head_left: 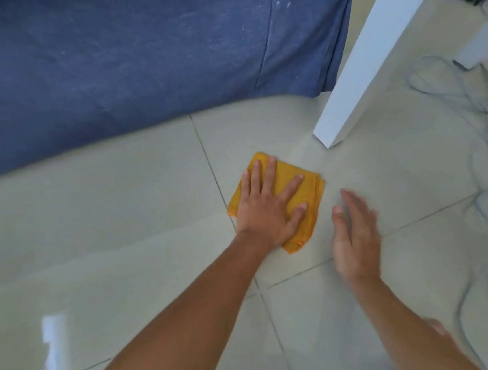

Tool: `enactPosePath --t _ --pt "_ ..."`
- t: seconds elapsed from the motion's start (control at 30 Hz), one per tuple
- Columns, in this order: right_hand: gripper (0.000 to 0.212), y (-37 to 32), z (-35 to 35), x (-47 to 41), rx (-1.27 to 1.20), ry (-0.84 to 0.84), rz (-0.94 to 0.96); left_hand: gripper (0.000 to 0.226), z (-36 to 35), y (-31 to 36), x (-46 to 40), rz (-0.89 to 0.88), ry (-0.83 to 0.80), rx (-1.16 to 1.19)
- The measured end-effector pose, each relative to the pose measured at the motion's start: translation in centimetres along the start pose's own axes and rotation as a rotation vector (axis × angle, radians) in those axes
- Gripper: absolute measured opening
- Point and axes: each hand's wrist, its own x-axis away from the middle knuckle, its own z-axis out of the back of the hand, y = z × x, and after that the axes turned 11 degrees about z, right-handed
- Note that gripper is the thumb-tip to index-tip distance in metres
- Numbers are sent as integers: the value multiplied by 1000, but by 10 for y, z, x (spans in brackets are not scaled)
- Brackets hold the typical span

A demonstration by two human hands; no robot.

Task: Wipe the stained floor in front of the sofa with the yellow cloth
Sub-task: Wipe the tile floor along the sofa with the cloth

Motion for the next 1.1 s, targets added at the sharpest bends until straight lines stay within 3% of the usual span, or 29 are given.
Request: enactPosePath --t 0.13,0.53,0.67,0.93,1.03,1.1 --pt "72 -39 -13 23 89 -103 108 65 -1 -44 80 69 25 55" --pt "62 -181 -133 140 146 -364 543 64 2 -260 253 625 102 23" --pt "61 -210 -158 150 172 -414 594 65 7 -338 285 782 118 17" --pt "64 -212 -165 156 350 -433 615 67 34 -475 249 1044 130 24" --pt "65 -211 -166 158 351 -446 616 67 44 -492 198 1123 107 52" --pt "66 -211 -167 157 333 -439 618 69 46 -475 164 1079 101 46"
